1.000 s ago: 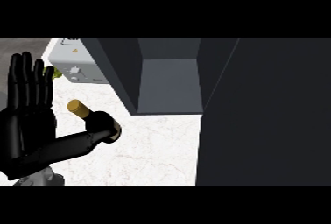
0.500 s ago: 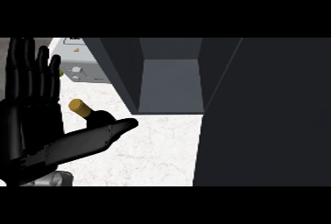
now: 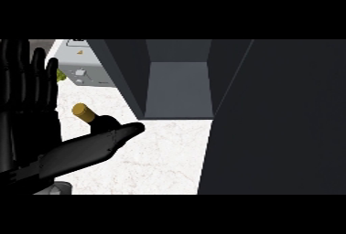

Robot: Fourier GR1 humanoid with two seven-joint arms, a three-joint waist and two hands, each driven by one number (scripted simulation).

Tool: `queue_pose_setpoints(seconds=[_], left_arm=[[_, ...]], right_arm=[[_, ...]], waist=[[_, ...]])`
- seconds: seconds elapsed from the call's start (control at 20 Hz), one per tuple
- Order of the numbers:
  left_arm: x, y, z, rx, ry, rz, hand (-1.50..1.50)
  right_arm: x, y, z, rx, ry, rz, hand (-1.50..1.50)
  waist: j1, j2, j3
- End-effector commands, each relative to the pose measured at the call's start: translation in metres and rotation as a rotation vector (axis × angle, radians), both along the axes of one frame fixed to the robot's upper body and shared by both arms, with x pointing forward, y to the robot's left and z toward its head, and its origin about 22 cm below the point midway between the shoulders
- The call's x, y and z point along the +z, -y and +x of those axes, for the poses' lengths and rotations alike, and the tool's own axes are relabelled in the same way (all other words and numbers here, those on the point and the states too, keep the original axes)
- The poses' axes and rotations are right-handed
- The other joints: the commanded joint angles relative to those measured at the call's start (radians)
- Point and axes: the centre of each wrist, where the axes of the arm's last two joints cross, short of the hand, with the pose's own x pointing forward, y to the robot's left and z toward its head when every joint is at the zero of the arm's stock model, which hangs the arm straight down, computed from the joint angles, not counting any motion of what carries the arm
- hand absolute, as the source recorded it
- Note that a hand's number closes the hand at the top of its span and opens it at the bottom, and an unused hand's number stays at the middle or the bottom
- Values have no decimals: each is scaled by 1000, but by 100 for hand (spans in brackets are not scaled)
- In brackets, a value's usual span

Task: Pick up the wine, place it into the cabinet and close the cabinet

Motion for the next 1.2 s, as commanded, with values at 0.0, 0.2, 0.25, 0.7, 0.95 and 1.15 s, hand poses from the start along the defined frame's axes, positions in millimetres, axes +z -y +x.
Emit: queue_pose_setpoints(seconds=[0.0,0.2,0.25,0.7,0.95,1.15], left_arm=[[5,-13,7,26,-14,5,-150],[4,-8,7,33,-56,-17,-150],[-7,-9,-1,48,-46,-3,-150],[-27,-29,6,73,-68,3,-150],[-49,-24,24,82,-101,-15,-150],[-72,-25,23,95,-126,0,-150]], right_arm=[[28,4,-27,-70,74,2,-150],[35,9,-37,-59,64,-15,-150],[26,-1,-32,-55,66,12,-150],[32,-8,-32,-64,81,4,-150],[39,6,-39,-61,65,-24,-150],[35,-9,-32,-54,69,3,-150]], waist=[[-1,1,-1],[-5,-1,-1],[-3,-1,-1],[-6,-1,-2],[-13,0,-1],[-9,0,-1]])
